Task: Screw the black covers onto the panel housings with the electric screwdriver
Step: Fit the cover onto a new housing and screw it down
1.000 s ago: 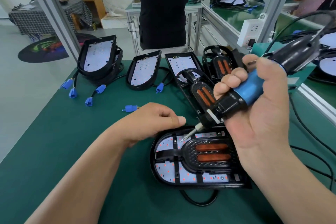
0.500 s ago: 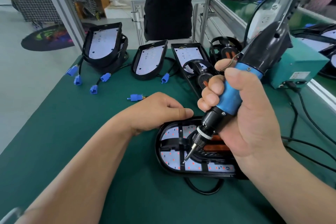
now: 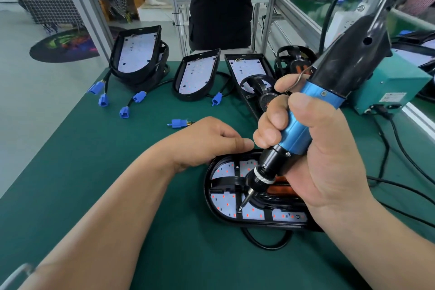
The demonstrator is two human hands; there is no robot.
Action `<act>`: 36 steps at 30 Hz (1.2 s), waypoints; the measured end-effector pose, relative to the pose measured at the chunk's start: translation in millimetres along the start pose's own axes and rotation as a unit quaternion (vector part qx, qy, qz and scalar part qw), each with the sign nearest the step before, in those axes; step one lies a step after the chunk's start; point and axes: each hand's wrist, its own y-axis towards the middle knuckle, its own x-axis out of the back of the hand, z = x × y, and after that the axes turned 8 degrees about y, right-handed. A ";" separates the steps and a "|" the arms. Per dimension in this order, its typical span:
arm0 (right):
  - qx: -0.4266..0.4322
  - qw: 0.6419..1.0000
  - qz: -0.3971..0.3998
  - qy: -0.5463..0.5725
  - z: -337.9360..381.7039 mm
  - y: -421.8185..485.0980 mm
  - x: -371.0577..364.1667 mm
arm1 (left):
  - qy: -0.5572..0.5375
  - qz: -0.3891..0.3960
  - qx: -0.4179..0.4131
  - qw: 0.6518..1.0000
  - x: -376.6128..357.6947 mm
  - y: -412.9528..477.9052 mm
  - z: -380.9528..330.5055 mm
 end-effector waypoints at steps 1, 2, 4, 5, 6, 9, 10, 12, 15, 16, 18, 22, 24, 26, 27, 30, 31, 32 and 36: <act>0.001 1.000 0.010 -0.003 0.3 -0.6 -0.5 | 0.002 0.000 -0.001 1.000 0.1 -0.1 0.3; 0.001 1.000 0.023 -0.005 0.5 -1.0 -1.1 | 0.006 -0.001 -0.002 1.000 0.3 -0.1 0.5; -0.001 0.998 0.064 -0.003 1.0 -1.1 -2.0 | 0.020 -0.002 -0.005 1.000 0.1 0.0 -0.3; -0.003 0.996 0.088 0.000 1.0 -0.8 -2.6 | 0.025 -0.002 -0.007 1.000 -0.2 0.1 -1.0; -0.008 0.994 0.109 0.002 0.9 -0.4 -3.4 | 0.029 -0.002 -0.008 1.000 -0.4 0.4 -1.7; -0.024 0.991 0.131 0.005 0.4 0.8 -4.7 | 0.042 -0.010 -0.010 0.999 -0.4 0.1 -3.1; -0.031 0.991 0.127 0.009 0.0 1.4 -4.1 | 0.045 -0.010 -0.011 0.999 -0.2 -0.2 -2.8; -0.048 0.992 0.116 0.017 -0.7 3.1 -2.7 | 0.039 -0.008 -0.015 0.999 -0.1 -1.0 -2.1; -0.060 0.991 0.120 0.017 -1.5 6.3 -1.3 | 0.046 -0.010 -0.016 0.999 0.0 -1.0 -2.8; -0.061 0.990 0.128 0.017 -1.4 7.1 -1.5 | 0.051 -0.013 -0.016 0.998 0.1 -0.4 -2.7; -0.061 0.987 0.147 0.018 -1.9 7.9 -2.3 | 0.059 -0.017 -0.015 0.998 0.4 0.9 -1.5; -0.073 0.986 0.152 0.020 -2.4 7.7 -2.0 | 0.078 -0.014 -0.012 0.997 0.9 2.2 0.2; -0.077 0.985 0.151 0.017 -2.3 8.5 -1.9 | 0.083 -0.014 -0.012 0.996 1.3 2.0 -1.4; -0.075 0.984 0.161 0.013 -3.0 9.0 -2.8 | 0.089 -0.015 -0.012 0.996 2.0 0.3 -3.0; -0.073 0.983 0.168 0.011 -3.9 9.4 -3.1 | 0.090 -0.014 -0.013 0.996 2.1 -1.3 -4.8; -0.076 0.978 0.195 0.014 -5.2 9.1 -5.5 | 0.091 -0.021 -0.019 0.995 1.5 -1.7 -6.3; -0.079 0.974 0.209 0.021 -5.8 8.4 -5.3 | 0.093 -0.026 -0.020 0.995 1.3 -2.4 -7.1; -0.083 0.972 0.219 0.022 -5.6 7.8 -6.1 | 0.097 -0.027 -0.023 0.995 1.2 -4.2 -7.3; -0.094 0.959 0.264 0.032 -5.2 9.5 -9.6 | 0.095 -0.019 -0.033 0.995 2.5 -2.6 -9.8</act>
